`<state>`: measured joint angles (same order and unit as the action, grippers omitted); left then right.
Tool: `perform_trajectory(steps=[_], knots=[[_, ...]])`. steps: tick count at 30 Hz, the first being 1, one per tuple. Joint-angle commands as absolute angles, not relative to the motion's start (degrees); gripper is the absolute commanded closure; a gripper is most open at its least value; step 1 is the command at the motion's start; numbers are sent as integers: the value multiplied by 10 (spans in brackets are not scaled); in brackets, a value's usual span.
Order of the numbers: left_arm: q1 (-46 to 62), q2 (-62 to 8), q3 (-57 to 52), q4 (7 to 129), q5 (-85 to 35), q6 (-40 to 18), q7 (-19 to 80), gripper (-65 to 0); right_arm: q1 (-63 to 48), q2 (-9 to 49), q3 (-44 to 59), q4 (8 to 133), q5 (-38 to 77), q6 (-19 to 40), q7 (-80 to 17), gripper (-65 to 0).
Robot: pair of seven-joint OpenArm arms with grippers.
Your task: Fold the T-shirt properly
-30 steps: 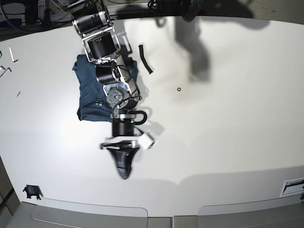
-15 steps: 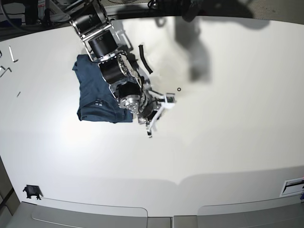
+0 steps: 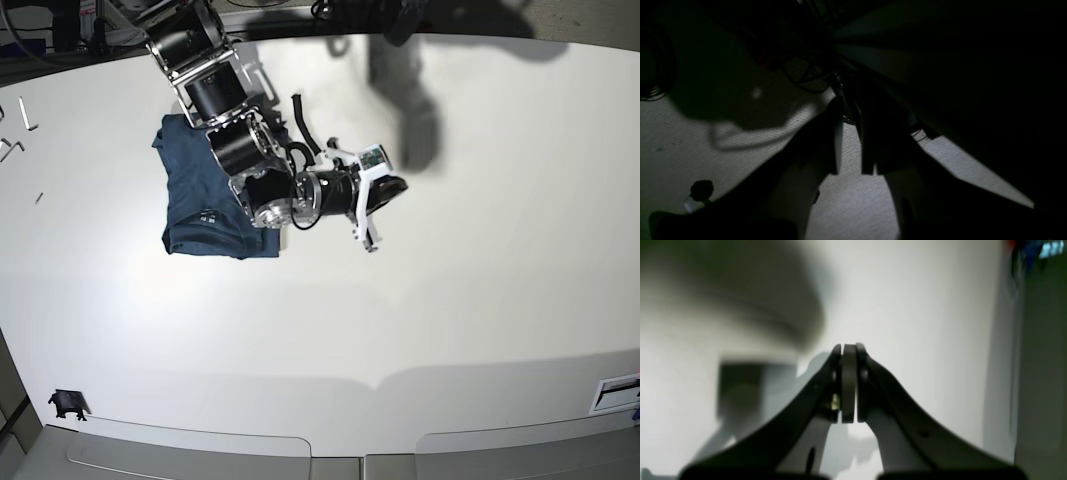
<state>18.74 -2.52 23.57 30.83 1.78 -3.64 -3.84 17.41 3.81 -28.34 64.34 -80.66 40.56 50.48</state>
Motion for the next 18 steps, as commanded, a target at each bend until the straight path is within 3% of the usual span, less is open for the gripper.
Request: perform_trajectory(steps=[1, 6, 9, 13, 18], knots=[[194, -21, 237, 311, 19, -42, -44, -81, 188, 35, -281, 652, -773, 400, 544, 0], [194, -21, 237, 311, 19, -42, -44, -81, 189, 32, -281, 652, -609, 400, 704, 0], [194, -21, 237, 311, 19, -42, -44, -81, 189, 19, -281, 652, -503, 400, 718, 0], [194, -21, 237, 311, 19, -42, -44, -81, 189, -8, -280, 652, -392, 400, 658, 0], [194, -21, 237, 311, 19, -42, -44, -81, 190, -57, -252, 652, -301, 400, 458, 0]])
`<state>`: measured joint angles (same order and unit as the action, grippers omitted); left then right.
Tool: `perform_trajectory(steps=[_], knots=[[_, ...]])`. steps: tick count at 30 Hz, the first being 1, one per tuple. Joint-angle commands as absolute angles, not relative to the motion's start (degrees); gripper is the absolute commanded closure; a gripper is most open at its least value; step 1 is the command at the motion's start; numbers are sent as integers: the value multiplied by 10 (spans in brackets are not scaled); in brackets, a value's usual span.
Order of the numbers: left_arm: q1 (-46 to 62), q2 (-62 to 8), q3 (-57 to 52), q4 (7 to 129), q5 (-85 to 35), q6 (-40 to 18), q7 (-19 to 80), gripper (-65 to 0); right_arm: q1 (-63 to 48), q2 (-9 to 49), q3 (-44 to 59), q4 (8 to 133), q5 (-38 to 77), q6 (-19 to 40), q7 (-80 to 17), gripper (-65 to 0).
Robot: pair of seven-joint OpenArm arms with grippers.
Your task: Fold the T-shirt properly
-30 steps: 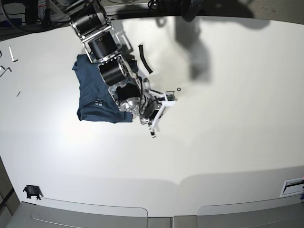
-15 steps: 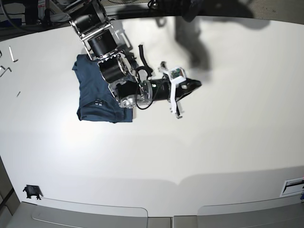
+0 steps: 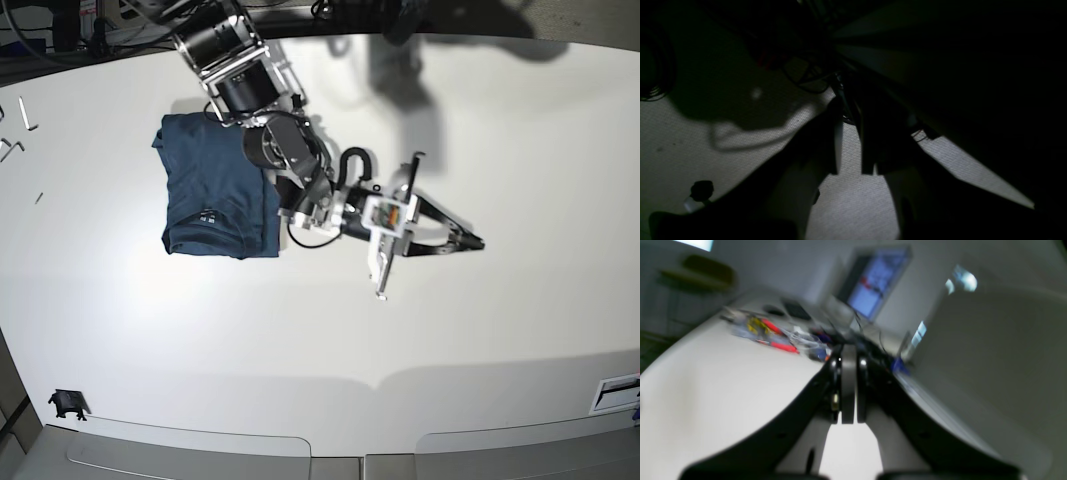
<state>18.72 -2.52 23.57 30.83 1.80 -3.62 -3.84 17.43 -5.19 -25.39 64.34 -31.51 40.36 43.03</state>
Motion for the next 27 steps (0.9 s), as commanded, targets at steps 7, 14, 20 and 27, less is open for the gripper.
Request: perform_trajectory(steps=[7, 14, 20, 27], knots=[[194, -21, 237, 311, 19, -42, -44, -81, 195, -90, -142, 652, -231, 278, 326, 0], [194, -21, 237, 311, 19, -42, -44, -81, 228, -90, 43, 652, -140, 148, 185, 0], [194, -21, 237, 311, 19, -42, -44, -81, 251, -77, 196, 652, -60, 143, 150, 0], [194, -21, 237, 311, 19, -42, -44, -81, 251, -3, 249, 652, 290, 167, 69, 0]])
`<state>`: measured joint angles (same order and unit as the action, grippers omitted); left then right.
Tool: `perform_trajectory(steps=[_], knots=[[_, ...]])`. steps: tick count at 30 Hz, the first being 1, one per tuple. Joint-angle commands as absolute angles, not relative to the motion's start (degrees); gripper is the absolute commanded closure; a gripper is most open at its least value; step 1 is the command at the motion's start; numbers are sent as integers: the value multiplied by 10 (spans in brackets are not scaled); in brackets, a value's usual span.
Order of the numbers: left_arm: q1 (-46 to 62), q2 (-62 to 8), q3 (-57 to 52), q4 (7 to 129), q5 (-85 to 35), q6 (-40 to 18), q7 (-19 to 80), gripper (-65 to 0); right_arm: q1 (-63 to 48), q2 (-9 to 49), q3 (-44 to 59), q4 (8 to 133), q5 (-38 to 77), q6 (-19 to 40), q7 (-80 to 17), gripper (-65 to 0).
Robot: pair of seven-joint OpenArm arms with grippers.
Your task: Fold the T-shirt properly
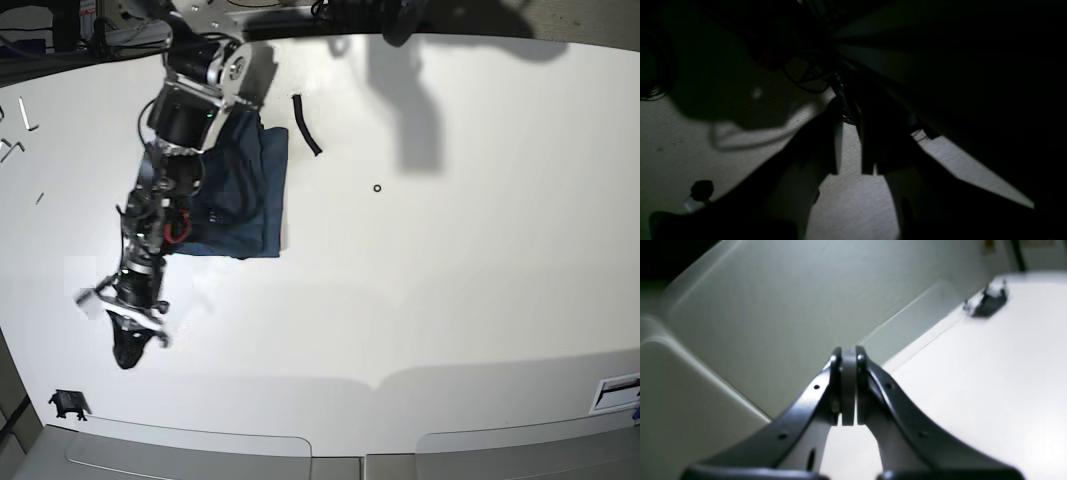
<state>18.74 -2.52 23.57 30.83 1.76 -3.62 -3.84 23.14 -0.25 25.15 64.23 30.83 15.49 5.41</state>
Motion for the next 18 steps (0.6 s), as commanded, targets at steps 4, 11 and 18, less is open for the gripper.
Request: perform_trajectory(steps=[4, 11, 18], knots=[[194, -21, 237, 311, 19, -42, -44, -81, 251, 30, 249, 652, 482, 199, -40, 0], [194, -21, 237, 311, 19, -42, -44, -81, 257, 34, 249, 652, 635, 348, -309, 0], [194, -21, 237, 311, 19, -42, -44, -81, 294, 36, 237, 652, 631, 400, -529, 0]])
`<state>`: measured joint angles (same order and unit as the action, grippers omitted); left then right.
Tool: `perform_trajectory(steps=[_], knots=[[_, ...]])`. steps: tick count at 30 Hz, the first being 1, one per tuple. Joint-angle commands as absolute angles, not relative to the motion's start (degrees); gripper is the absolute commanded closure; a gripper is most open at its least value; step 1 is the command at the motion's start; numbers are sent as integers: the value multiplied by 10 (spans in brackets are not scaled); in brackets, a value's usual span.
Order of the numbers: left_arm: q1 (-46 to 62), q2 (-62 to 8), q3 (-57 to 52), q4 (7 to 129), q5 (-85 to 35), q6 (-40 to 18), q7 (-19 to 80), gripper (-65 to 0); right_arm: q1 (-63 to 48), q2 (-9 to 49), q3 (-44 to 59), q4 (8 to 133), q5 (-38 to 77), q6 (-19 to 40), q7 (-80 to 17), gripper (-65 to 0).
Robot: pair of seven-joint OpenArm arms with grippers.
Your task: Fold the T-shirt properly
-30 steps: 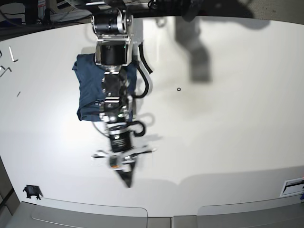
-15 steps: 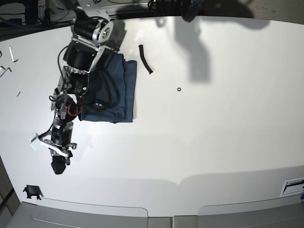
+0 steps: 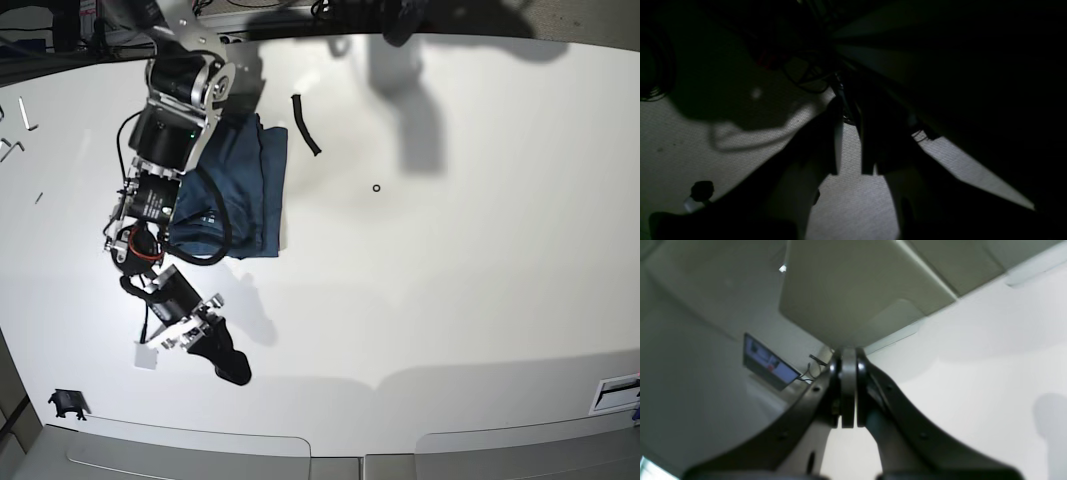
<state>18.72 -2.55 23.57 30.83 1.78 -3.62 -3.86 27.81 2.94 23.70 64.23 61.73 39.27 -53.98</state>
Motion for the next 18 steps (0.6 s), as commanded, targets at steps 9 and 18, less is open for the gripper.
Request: perform_trajectory(steps=[9, 18], knots=[[194, -21, 237, 311, 19, -42, -44, -81, 293, 56, 174, 652, 186, 400, -192, 0], [194, -21, 237, 311, 19, -42, -44, -81, 286, 64, 107, 652, -391, 389, 18, 0]])
